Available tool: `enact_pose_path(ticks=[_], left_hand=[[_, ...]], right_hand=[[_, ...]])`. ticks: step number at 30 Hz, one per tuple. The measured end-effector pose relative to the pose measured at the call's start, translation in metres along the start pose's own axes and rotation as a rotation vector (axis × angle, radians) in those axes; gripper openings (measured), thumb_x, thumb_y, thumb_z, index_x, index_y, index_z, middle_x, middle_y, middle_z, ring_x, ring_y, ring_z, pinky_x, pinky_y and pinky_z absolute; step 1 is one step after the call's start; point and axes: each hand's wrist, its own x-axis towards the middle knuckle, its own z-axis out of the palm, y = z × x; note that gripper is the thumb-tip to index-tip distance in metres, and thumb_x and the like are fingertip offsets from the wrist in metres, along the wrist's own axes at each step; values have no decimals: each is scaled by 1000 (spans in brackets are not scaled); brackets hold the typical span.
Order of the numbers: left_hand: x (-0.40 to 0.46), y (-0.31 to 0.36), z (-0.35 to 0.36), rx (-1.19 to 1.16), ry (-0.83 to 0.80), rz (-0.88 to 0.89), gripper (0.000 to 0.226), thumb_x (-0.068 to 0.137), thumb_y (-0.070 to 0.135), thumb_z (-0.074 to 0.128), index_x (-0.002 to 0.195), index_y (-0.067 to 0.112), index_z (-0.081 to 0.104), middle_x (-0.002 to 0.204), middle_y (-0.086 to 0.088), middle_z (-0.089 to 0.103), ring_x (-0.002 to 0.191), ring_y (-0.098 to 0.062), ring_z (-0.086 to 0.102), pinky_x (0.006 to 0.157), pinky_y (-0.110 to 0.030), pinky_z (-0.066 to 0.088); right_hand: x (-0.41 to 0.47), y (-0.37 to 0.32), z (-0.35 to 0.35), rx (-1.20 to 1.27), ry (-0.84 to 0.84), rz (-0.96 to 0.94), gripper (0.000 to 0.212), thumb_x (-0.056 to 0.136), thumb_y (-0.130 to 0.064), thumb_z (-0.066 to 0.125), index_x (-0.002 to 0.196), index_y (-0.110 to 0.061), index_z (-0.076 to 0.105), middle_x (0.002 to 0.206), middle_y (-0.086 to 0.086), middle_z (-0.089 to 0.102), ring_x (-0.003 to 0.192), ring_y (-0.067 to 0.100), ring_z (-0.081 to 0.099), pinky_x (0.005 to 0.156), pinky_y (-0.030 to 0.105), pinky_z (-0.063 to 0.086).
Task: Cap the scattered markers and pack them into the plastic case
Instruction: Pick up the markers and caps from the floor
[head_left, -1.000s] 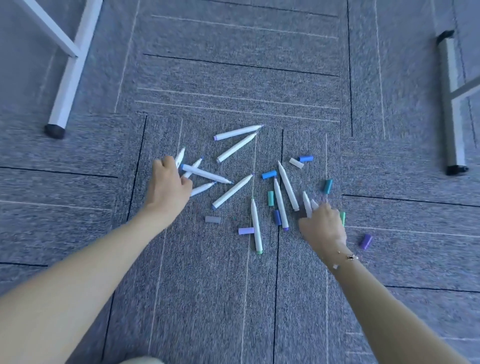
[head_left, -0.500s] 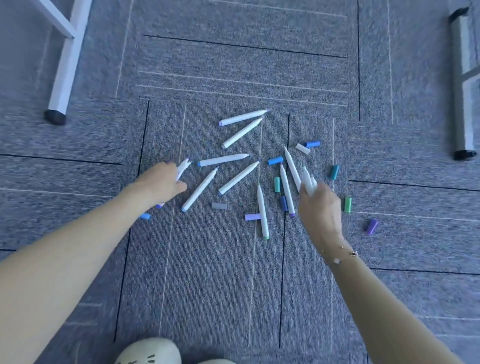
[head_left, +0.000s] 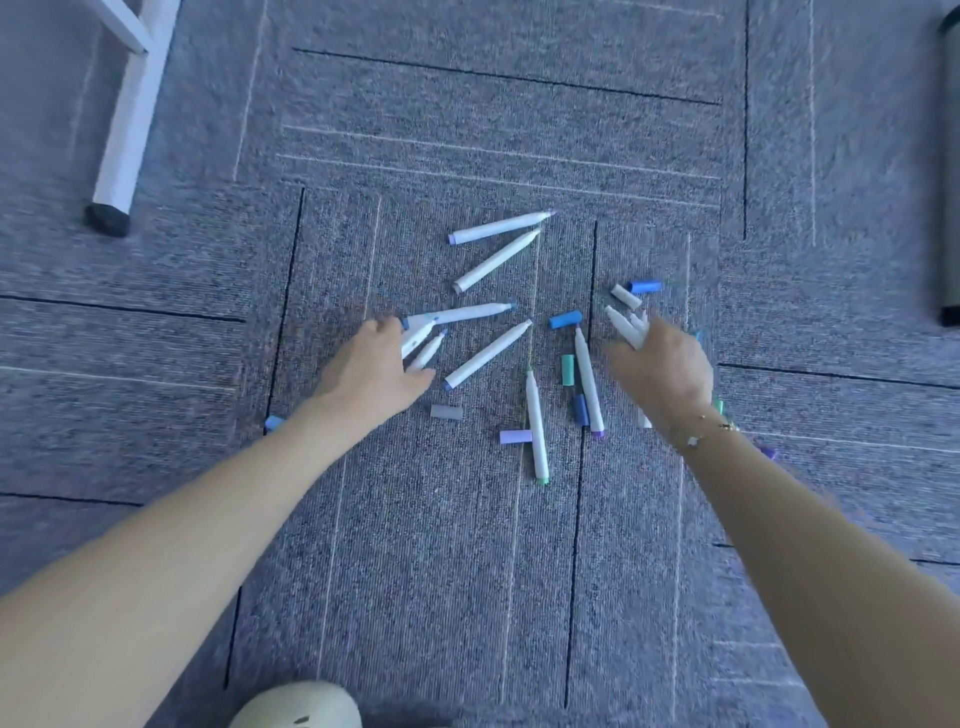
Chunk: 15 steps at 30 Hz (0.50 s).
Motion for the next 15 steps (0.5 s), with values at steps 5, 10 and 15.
enact_pose_path(ticks=[5,10,15], left_hand=[[-7,8,5,99,-21,98,23,96,31,45,94,10,51,75,4,41,55,-6,38,44,-16,27],[6,13,-16,-49,124,52,24,98,29,41,100,6,47,75,-2,52,48,-13,41,39,-25,35],[30,35,-31,4,173,161,38,95,42,43,114,9,42,69,4,47,45,-10,38,38,-22,29]], right_hand=[[-17,8,7,182,69,-140,23,98,-30,46,88,-9,49,63,-1,52,54,19,58,48,31,49],[-24,3,19,148,41,-69,32,94,-39,52,89,-8,47,69,1,51,65,24,55,57,34,44],[-24,-1,30,-37,-55,-102,28,91,-33,56,94,-5,51,79,6,57,60,19,55,48,29,46]])
